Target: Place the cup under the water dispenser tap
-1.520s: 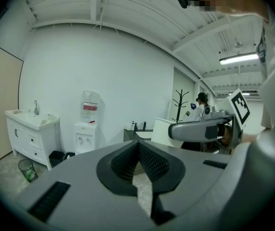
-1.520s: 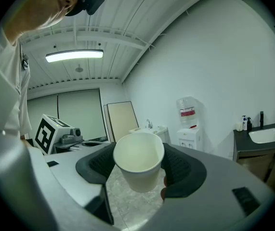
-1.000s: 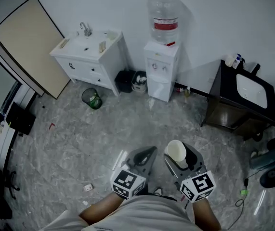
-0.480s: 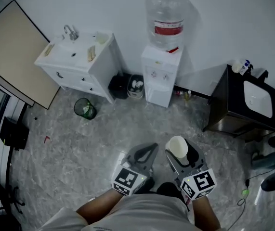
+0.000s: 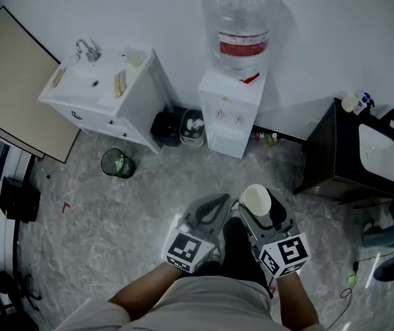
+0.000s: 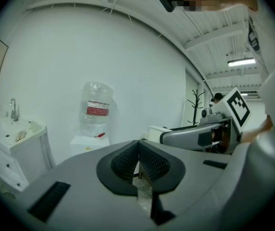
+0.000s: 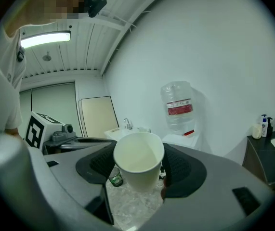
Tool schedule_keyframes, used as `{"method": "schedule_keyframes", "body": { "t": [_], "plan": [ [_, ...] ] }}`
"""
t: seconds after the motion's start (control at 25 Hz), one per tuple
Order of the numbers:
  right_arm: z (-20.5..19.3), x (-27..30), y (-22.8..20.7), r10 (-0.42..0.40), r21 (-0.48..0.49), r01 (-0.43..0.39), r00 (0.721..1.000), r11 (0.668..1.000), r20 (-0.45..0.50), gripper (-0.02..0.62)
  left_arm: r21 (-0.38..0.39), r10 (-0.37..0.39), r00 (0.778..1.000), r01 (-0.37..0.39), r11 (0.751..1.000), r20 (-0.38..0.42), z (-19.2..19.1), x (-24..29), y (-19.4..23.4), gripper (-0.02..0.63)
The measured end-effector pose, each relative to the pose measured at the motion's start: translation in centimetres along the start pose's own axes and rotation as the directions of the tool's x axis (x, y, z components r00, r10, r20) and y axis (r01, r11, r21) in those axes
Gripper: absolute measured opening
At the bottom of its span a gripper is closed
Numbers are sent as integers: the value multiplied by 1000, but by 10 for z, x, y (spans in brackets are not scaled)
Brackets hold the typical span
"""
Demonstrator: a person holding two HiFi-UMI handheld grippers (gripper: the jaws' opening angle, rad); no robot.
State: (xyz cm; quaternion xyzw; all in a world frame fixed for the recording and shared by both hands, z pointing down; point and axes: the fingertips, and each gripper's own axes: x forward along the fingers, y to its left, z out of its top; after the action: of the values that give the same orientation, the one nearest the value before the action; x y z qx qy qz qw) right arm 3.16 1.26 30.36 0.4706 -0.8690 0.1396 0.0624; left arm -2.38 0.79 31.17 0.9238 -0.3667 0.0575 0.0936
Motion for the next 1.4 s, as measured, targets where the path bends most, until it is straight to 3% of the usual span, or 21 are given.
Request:
{"method": "schedule_keyframes", "body": {
  "t": [0.4,0.68,0.84,1.0,1.4],
  "plan": [
    [-20,144,-133,12,-28,-13,999,1000,-53,308,-31,46,995,-43,999,85,16,134,97,6],
    [-59,232,-196,34,-58,-40,994,997,-107,308,-64,85,995,-82,995,54,-11,202,161,6],
    [-125,276,-220,8,-44,-16,985,999,-172,308,-107,87,996,-84,991,22,-51,224,188,6],
    [-205,320,-247,-42,-51,32,974,998,-221,308,-122,67,998,-69,990,-19,-119,245,213,6],
    [-349,421,-302,-112,-102,90,966,991,-231,308,-123,63,997,-68,990,-43,-242,282,273,6]
  ]
}}
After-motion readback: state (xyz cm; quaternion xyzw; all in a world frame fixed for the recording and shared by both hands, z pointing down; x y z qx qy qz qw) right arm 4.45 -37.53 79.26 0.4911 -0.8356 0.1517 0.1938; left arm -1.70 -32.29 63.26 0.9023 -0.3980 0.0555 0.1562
